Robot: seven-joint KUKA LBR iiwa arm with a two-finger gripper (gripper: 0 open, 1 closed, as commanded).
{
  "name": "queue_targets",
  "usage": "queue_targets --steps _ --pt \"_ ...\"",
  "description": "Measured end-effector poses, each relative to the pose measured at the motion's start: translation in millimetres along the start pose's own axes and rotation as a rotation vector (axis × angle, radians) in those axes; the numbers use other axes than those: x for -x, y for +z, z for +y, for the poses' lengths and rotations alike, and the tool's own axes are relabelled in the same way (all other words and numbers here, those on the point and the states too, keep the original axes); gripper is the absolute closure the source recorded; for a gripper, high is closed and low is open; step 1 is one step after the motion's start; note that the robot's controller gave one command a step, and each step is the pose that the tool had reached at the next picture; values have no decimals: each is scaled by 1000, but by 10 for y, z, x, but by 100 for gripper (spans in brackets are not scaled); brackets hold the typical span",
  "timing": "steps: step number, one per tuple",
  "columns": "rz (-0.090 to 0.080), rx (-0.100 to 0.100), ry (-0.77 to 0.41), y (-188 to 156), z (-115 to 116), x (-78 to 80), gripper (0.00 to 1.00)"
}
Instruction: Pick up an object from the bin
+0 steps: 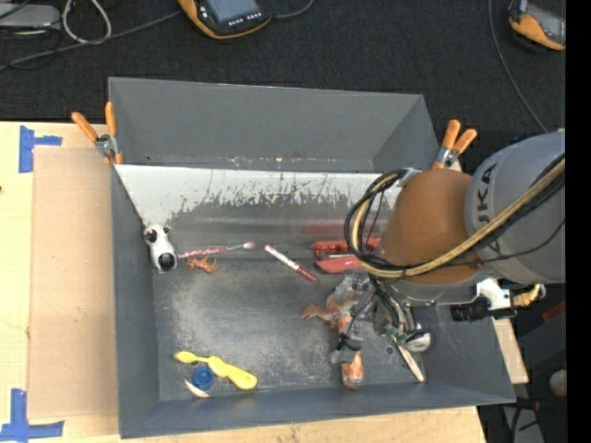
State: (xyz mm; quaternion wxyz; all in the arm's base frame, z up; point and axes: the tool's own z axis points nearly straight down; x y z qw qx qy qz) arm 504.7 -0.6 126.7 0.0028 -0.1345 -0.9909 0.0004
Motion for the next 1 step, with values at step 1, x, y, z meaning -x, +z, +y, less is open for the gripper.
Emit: queue_targets --steps 1 --pt "2 1 147 102 -266 -168 0"
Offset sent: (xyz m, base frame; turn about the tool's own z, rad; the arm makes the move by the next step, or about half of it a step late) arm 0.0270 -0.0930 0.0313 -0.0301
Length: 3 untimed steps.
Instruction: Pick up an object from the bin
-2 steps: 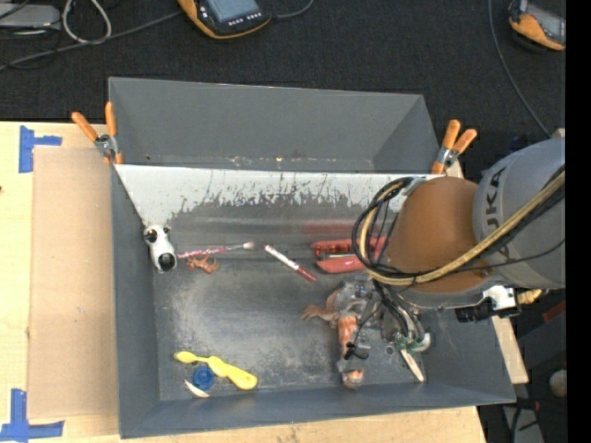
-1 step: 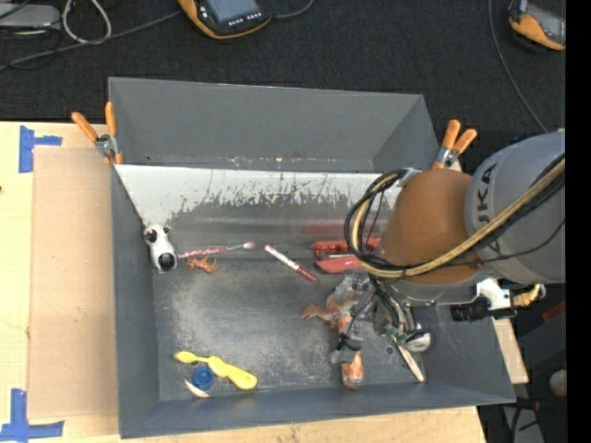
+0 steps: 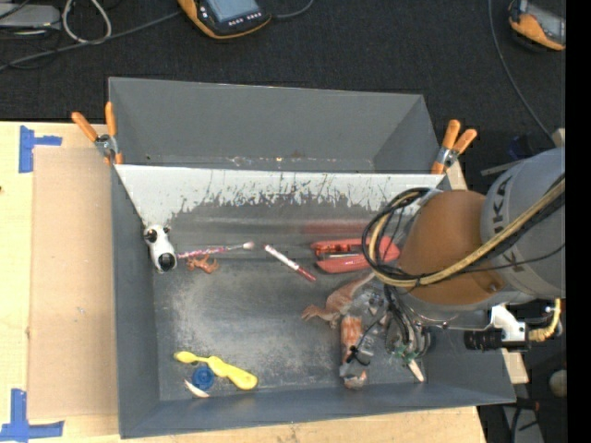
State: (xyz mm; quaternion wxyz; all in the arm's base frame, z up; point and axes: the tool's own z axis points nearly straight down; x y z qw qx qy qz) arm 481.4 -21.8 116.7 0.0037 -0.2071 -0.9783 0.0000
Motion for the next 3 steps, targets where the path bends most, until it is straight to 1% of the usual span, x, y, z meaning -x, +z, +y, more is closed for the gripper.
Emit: queue_targets --steps 1,2,3 --pt "-5 2 -174 -344 -386 637 0" --pt "0 -1 -106 -518 -307 599 0" --pt "-7 1 -277 -122 -203 510 0"
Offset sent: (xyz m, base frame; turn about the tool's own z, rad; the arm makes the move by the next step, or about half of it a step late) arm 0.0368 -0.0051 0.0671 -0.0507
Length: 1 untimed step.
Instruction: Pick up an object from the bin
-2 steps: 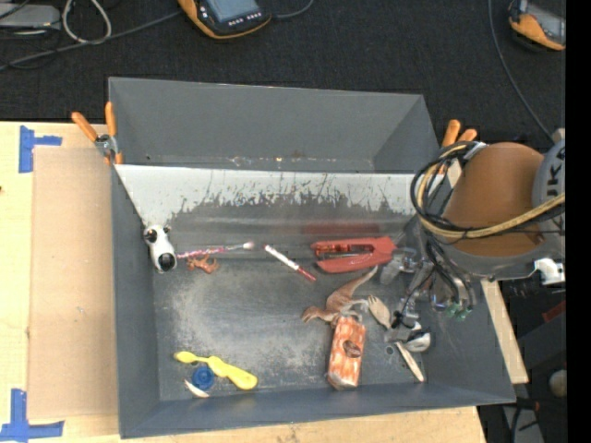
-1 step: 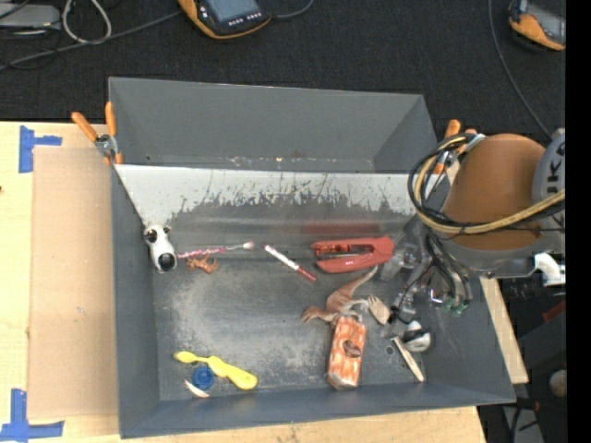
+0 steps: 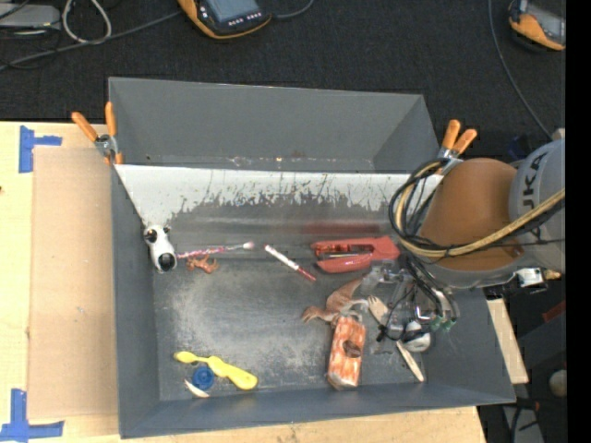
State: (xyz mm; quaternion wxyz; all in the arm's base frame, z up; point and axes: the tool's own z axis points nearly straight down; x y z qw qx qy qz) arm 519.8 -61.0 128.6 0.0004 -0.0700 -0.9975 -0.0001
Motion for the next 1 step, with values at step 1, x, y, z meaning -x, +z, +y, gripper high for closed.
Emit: queue_targets --steps 1 --pt "4 2 -88 -27 133 6 0"
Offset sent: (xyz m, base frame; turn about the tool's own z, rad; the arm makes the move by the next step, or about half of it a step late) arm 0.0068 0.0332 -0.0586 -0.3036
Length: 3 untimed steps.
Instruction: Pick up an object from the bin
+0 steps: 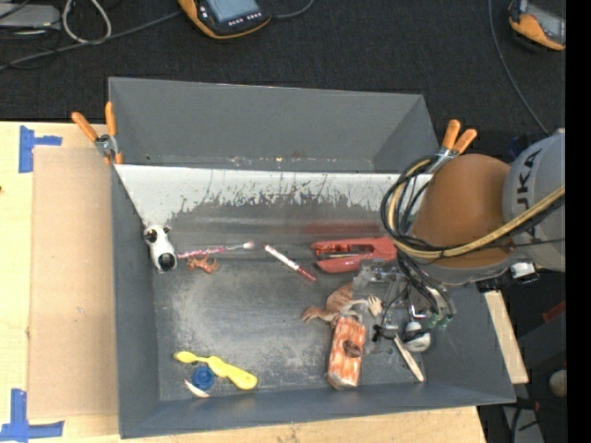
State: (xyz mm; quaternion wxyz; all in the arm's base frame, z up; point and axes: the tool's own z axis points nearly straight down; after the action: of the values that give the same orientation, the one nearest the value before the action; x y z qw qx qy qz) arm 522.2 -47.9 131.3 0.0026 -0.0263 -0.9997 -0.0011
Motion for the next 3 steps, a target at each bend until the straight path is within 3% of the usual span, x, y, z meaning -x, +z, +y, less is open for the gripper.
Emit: queue_targets --steps 1,2,3 --pt "-2 -1 320 127 78 21 0" --pt "-5 -2 70 356 179 48 0" --pt "-13 -4 -226 384 208 117 100"
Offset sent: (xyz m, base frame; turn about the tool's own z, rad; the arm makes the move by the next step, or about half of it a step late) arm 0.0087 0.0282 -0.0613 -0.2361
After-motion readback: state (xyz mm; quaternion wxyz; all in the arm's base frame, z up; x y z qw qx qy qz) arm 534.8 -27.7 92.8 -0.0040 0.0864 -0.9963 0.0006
